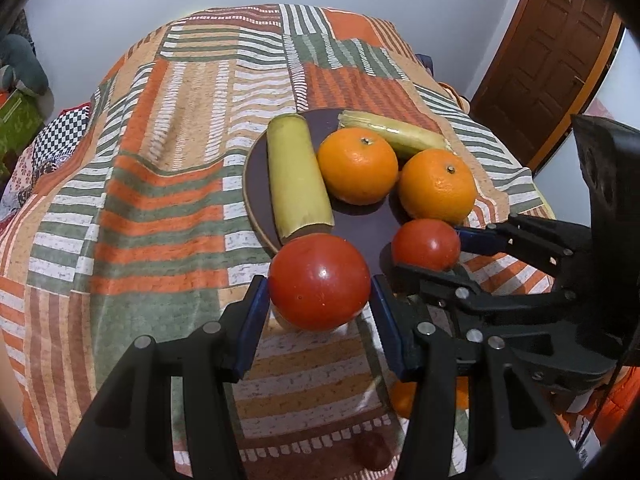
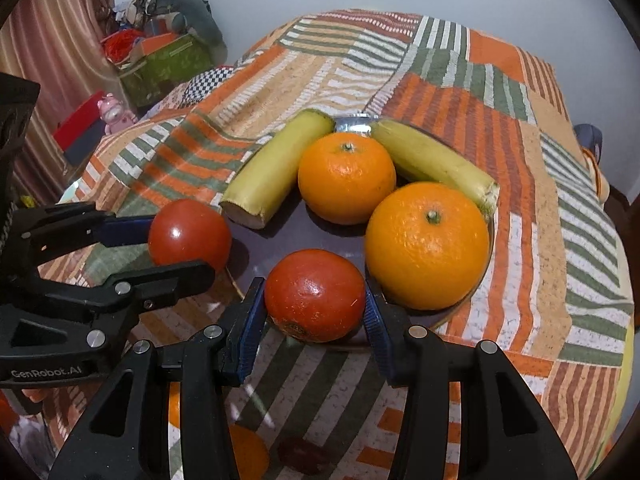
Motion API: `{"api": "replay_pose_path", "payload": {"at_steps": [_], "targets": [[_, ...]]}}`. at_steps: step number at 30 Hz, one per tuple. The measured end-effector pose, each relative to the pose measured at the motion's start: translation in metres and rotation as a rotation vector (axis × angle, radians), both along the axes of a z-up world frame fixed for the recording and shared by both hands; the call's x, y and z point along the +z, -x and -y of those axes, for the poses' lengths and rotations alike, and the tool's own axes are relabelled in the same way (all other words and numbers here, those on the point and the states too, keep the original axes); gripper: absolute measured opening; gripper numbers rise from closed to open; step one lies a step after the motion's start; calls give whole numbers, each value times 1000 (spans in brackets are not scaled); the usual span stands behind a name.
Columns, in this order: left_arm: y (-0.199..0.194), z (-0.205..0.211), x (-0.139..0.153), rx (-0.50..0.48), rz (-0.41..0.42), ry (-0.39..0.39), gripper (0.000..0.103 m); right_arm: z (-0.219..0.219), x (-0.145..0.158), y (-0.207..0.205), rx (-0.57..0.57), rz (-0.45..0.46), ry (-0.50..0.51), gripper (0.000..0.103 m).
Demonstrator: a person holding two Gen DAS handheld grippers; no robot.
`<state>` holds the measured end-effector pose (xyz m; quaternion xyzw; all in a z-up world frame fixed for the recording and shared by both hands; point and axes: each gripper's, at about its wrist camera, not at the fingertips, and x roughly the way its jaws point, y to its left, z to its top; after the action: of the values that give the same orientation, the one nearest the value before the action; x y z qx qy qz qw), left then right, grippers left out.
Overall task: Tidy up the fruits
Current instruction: 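Place both red tomatoes on the plate beside the oranges and release, then withdraw both grippers from the plate toward the remaining tangerines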
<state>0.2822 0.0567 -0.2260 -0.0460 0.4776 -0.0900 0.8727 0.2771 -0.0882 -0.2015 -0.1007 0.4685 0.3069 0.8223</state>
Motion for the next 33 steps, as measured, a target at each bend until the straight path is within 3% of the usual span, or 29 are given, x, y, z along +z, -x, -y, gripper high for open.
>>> {"api": "replay_pose_path", "payload": {"at_steps": [6, 18, 22, 33], "targets": [[-4, 5, 2, -1, 4, 8, 51, 14, 5, -1, -10, -15, -37, 46], [-12, 27, 0, -11, 3, -33, 51, 46, 23, 18, -52, 42, -63, 52], [-8, 25, 10, 9, 28, -31, 62, 54, 25, 25, -62, 40, -73, 52], [35, 19, 45, 7, 79, -39, 63, 55, 39, 55, -54, 66, -90, 52]]}}
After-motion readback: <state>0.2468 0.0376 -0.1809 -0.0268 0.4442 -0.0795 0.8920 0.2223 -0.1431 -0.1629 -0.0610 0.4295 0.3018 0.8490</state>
